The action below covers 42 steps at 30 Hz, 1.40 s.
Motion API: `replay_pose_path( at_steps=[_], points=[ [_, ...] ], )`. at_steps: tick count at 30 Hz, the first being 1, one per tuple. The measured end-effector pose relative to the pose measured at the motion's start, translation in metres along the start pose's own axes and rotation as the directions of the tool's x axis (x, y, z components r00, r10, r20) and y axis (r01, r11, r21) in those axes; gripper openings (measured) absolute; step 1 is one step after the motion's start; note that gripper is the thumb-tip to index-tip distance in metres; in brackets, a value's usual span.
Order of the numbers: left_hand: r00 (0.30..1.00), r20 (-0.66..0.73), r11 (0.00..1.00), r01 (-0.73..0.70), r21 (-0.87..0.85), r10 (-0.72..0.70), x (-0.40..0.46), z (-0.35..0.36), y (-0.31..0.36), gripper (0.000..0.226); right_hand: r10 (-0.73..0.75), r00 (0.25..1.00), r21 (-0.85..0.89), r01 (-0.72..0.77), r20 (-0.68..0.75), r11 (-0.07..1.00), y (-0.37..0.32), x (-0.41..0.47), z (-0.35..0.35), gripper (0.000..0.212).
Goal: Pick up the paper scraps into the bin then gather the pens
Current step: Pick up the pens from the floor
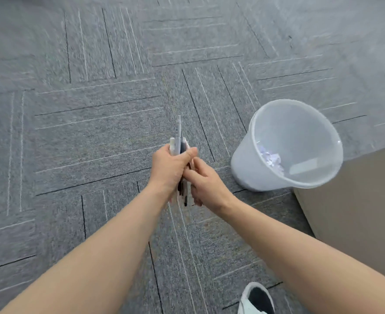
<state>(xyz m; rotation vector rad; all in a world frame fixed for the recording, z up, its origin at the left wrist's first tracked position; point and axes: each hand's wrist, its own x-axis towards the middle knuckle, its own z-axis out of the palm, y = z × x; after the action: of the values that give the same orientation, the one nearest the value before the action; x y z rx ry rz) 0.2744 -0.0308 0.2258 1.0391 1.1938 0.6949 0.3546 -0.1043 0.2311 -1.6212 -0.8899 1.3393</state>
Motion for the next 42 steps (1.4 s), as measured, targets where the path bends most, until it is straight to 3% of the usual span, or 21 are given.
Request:
replay_pose_path(
  at_steps=[5,8,12,15,18,22,26,28,32,35,39,42],
  points=[
    [0.99,0.078,0.993,-0.112,-0.037,0.115,-0.037,0.023,0.147,0.014,-0.082,0.986,0.039,0.089,-0.143,0.995,-0.132,-0.034,-0.018,0.039],
    [0.965,0.185,0.982,-0.171,-0.082,0.184,-0.071,0.056,0.24,0.009,-0.131,0.969,0.147,0.163,-0.209,0.976,-0.219,-0.072,-0.049,0.048],
    [0.889,0.345,0.953,-0.269,-0.139,0.301,-0.124,0.13,0.359,0.009,-0.212,0.923,0.207,0.287,-0.322,0.935,-0.326,-0.133,-0.117,0.058],
    [0.785,0.504,0.933,-0.297,-0.205,0.361,-0.171,0.206,0.437,0.009,-0.293,0.839,0.171,0.407,-0.46,0.897,-0.394,-0.193,-0.187,0.061],
    [0.655,0.639,0.915,-0.303,-0.266,0.403,-0.229,0.283,0.495,0.017,-0.339,0.705,0.001,0.434,-0.623,0.901,-0.447,-0.264,-0.252,0.051],
    [0.461,0.782,0.901,-0.314,-0.299,0.42,-0.304,0.374,0.536,0.027,-0.417,0.381,-0.331,0.271,-0.826,0.904,-0.474,-0.341,-0.329,0.054],
    [0.327,0.852,0.889,-0.353,-0.29,0.408,-0.363,0.45,0.55,0.026,-0.499,0.155,-0.478,0.155,-0.852,0.865,-0.47,-0.4,-0.399,0.06],
    [0.293,0.87,0.878,-0.396,-0.268,0.397,-0.382,0.484,0.545,0.022,-0.513,0.101,-0.499,0.131,-0.853,0.856,-0.458,-0.418,-0.432,0.064],
    [0.318,0.897,0.898,-0.408,-0.162,0.306,-0.388,0.534,0.508,0.018,-0.419,0.15,-0.415,0.061,-0.895,0.908,-0.414,-0.428,-0.478,0.062],
    [0.351,0.906,0.92,-0.38,-0.093,0.237,-0.383,0.547,0.48,0.016,-0.351,0.218,-0.354,0.027,-0.911,0.935,-0.389,-0.432,-0.487,0.048],
    [0.383,0.898,0.914,-0.403,-0.05,0.217,-0.377,0.552,0.456,0.017,-0.229,0.312,-0.223,0.055,-0.922,0.973,-0.376,-0.435,-0.496,0.033],
    [0.437,0.877,0.913,-0.408,-0.006,0.201,-0.369,0.555,0.445,0.006,-0.122,0.409,-0.079,0.121,-0.904,0.99,-0.372,-0.431,-0.499,0.035]
  ],
)
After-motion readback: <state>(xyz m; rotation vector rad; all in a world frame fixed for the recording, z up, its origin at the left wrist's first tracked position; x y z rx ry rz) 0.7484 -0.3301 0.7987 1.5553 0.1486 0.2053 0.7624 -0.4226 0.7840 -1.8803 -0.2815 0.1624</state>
